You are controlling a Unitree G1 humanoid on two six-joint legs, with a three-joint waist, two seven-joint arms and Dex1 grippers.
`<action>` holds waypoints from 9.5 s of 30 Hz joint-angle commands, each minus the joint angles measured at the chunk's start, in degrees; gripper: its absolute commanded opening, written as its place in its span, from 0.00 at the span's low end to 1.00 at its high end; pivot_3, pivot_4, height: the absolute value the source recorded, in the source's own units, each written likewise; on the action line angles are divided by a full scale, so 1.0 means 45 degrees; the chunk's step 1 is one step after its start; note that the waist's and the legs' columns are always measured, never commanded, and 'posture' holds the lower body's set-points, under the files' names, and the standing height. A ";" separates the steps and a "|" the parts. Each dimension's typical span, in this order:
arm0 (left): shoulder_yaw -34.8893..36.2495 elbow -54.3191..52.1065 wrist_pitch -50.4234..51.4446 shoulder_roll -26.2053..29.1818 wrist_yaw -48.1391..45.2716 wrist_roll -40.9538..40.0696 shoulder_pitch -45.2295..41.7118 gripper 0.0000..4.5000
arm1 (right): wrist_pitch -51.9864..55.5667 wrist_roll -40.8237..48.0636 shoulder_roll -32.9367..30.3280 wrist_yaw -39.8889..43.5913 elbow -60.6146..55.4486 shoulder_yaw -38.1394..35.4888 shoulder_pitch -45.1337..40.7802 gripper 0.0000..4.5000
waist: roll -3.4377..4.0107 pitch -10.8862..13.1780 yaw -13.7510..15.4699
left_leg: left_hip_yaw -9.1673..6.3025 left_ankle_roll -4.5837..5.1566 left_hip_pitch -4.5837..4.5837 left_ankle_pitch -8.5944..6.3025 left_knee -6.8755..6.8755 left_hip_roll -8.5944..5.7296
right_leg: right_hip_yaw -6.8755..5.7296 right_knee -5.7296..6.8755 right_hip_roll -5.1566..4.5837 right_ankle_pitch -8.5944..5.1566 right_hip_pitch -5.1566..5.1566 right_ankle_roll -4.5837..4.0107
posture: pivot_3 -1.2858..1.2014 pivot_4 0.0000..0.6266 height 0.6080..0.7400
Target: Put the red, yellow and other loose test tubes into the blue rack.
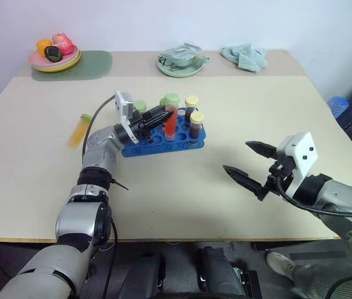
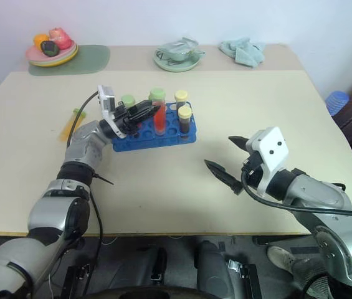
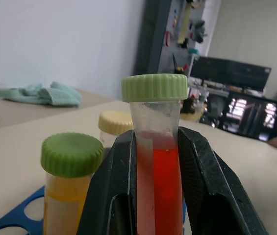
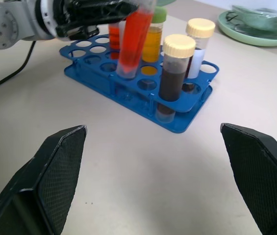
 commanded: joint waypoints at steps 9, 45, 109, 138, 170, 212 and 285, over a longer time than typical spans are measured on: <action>-0.0310 0.0851 -0.1612 0.0449 0.0519 0.1382 -0.0184 0.14 | -0.0238 0.0548 -0.0108 -0.0544 -0.0237 -0.0160 -0.0144 1.00 | 0.0000 -0.0002 -0.0034 | 0.0001 0.0000 0.0008 0.0000 0.0000 0.0002 | 0.0002 0.0007 0.0003 0.0000 0.0005 0.0000 | 0.52 0.24 1.00; 0.4524 -0.3289 0.3373 0.1557 0.7112 -0.3414 -0.0040 0.14 | -0.0980 0.0333 -0.0514 0.0665 0.1506 0.0826 -0.1492 1.00 | -0.0008 -0.0001 -0.0113 | 0.0002 -0.0002 0.0025 0.0001 0.0011 0.0012 | 0.0022 0.0034 0.0018 0.0000 -0.0003 0.0000 | 0.52 0.24 1.00; -0.3625 0.2979 1.3275 0.6163 0.7662 0.6020 -0.6227 0.99 | -0.2709 -0.2046 -0.0248 0.5132 0.5146 0.5079 -0.7971 1.00 | -0.0060 0.0005 -0.0135 | -0.0012 0.0032 -0.0018 -0.0023 0.0086 -0.0021 | 0.0023 0.0092 0.0011 0.0000 -0.0059 0.0002 | 0.52 0.24 1.00; -0.2427 0.5916 1.1161 0.4686 1.0857 0.6588 -0.5749 0.99 | -0.0692 -0.1000 -0.0312 0.3694 0.3309 0.3858 -0.7091 1.00 | -0.0078 0.0014 -0.0045 | -0.0012 0.0032 -0.0033 -0.0025 0.0090 -0.0031 | 0.0023 0.0093 -0.0005 0.0001 -0.0067 0.0004 | 0.52 0.24 1.00; 0.3187 -0.4467 0.6654 0.4326 0.6832 0.0154 -0.0634 0.17 | -0.1138 -0.0913 -0.0359 0.3772 0.3828 0.3678 -0.6640 1.00 | -0.0068 0.0005 -0.0070 | -0.0001 0.0028 -0.0048 -0.0026 0.0098 -0.0031 | 0.0027 0.0096 -0.0025 0.0002 -0.0083 0.0004 | 0.52 0.24 1.00; -0.0225 0.2683 -0.2771 -0.0899 0.0938 0.1814 -0.0339 0.17 | 0.0994 0.0608 0.0140 -0.2147 -0.1582 0.0453 -0.1278 1.00 | -0.0075 0.0002 0.0268 | -0.0010 0.0062 -0.0012 -0.0044 0.0123 -0.0031 | 0.0004 0.0047 -0.0018 0.0008 -0.0006 0.0016 | 0.52 0.24 1.00; -0.0079 -0.5615 -0.0557 -0.0440 0.3234 -0.0357 0.4064 0.91 | -0.0670 -0.0023 -0.0403 -0.0525 0.0327 0.1583 -0.1958 1.00 | -0.0041 -0.0246 0.0039 | -0.0014 0.0123 0.0212 -0.0081 -0.0071 -0.0007 | 0.0029 -0.0135 -0.0001 0.0009 0.0197 0.0019 | 0.52 0.24 1.00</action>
